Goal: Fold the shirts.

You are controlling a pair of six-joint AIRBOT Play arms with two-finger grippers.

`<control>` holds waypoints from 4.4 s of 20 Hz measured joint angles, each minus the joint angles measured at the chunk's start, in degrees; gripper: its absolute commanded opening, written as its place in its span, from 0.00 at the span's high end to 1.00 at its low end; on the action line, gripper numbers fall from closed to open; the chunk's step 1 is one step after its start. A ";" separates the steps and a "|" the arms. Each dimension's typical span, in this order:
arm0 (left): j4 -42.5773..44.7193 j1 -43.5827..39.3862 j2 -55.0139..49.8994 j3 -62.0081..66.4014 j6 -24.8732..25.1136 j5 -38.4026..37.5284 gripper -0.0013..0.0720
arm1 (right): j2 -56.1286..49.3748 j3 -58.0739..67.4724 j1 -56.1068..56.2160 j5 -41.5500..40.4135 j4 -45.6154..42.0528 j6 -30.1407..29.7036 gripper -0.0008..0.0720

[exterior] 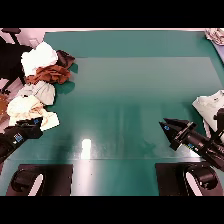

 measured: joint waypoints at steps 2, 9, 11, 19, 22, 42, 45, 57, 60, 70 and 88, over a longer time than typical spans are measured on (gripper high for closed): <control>0.00 0.00 0.00 0.00 -0.02 0.33 0.89 | -0.24 -0.07 0.00 0.00 -0.11 0.94 0.56; 0.00 0.00 0.00 0.00 -0.02 0.81 0.90 | -8.09 1.64 0.00 1.16 0.09 3.04 0.56; 0.00 0.00 0.00 0.00 0.00 0.85 0.89 | -11.65 2.80 0.00 1.73 0.11 3.37 0.56; -4.26 0.00 -0.11 0.13 -2.91 6.82 0.90 | -28.26 10.67 0.00 3.21 4.92 3.76 0.57; -6.05 0.00 -2.99 3.65 -6.60 8.70 0.90 | -33.33 14.60 0.00 4.07 5.55 3.76 0.56; 13.60 26.18 -74.95 60.41 -2.43 -30.10 0.01 | -47.43 34.10 0.00 12.90 2.58 0.72 0.56; 12.57 28.37 -77.70 60.72 2.38 -30.86 0.01 | -47.58 33.73 0.00 13.55 2.47 0.70 0.56; 5.99 29.64 -85.96 57.29 10.05 -30.60 0.01 | -47.63 33.55 0.00 15.17 -0.33 0.70 0.56; 5.18 29.66 -86.51 56.00 10.60 -29.42 0.95 | -47.50 33.55 0.00 15.89 -0.37 0.70 0.56; -8.39 29.68 -72.17 55.28 10.58 -31.17 0.94 | -46.05 33.55 0.00 14.58 -0.39 0.79 0.56; -50.90 -10.73 -66.27 72.72 14.91 22.18 0.94 | -35.56 33.55 -4.87 -40.79 -16.81 0.83 0.56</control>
